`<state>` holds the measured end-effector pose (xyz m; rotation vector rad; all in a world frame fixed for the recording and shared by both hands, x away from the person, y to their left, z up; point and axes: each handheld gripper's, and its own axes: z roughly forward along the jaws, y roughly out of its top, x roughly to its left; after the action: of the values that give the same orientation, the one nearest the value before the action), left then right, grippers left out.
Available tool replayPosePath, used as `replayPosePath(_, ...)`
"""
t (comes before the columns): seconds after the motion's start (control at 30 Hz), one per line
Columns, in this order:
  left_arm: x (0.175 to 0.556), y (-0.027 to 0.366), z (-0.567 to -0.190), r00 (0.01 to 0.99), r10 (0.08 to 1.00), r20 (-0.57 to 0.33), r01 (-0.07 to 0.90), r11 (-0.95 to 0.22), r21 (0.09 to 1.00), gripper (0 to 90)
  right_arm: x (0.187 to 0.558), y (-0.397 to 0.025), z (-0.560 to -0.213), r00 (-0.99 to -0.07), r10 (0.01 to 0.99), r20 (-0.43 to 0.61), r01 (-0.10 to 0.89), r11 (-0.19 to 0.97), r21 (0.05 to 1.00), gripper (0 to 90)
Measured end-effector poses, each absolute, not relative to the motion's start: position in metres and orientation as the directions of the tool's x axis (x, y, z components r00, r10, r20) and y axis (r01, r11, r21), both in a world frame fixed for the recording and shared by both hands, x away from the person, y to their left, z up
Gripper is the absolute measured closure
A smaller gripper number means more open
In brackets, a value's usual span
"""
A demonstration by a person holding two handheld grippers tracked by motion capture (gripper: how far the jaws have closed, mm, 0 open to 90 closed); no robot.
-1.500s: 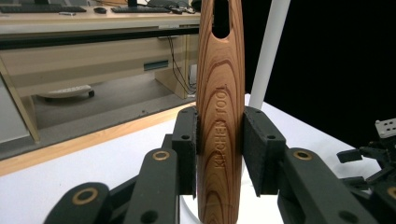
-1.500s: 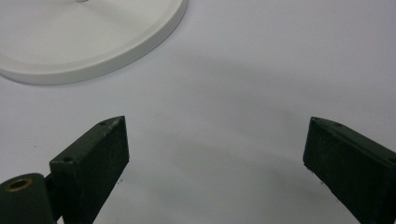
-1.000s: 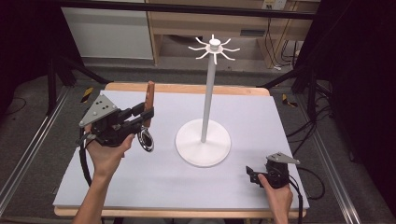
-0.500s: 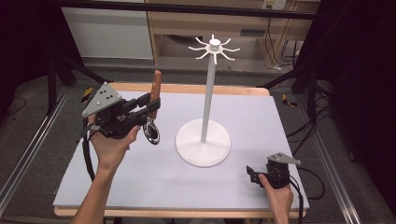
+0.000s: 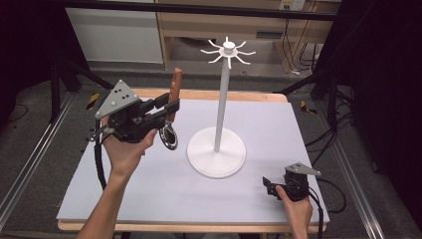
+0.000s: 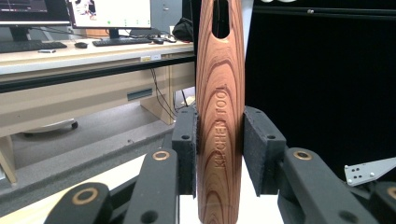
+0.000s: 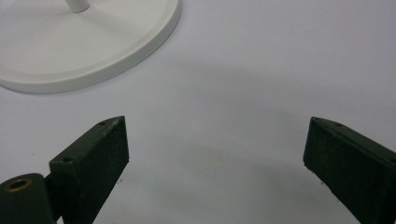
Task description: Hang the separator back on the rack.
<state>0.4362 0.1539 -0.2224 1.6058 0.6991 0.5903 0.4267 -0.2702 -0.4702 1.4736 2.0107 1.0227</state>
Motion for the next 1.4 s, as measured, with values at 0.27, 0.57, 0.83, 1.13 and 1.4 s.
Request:
replayPosePath(0.27,0.436,0.142,-0.212,0.697,0.717,-0.001,0.097,-0.092,0.991,67.4,0.427,-0.271,-0.47,-0.334,0.94,0.071,0.61,0.159,0.776,7.3)
replayPosePath(0.57,0.44,0.133,-0.205,0.702,0.712,0.005,0.093,-0.098,0.991,67.4,0.427,-0.271,-0.47,-0.334,0.94,0.076,0.613,0.156,0.774,7.3)
replayPosePath(0.83,0.445,0.127,-0.202,0.701,0.713,0.007,0.092,-0.101,0.991,67.4,0.428,-0.271,-0.471,-0.339,0.938,0.069,0.611,0.164,0.775,7.3)
replayPosePath(1.13,0.451,0.117,-0.199,0.7,0.713,0.02,0.093,-0.119,0.989,67.4,0.428,-0.271,-0.47,-0.335,0.939,0.074,0.614,0.158,0.773,7.3)
replayPosePath(1.4,0.456,0.109,-0.198,0.702,0.712,0.022,0.098,-0.128,0.987,67.4,0.427,-0.271,-0.47,-0.337,0.938,0.081,0.616,0.154,0.772,7.3)
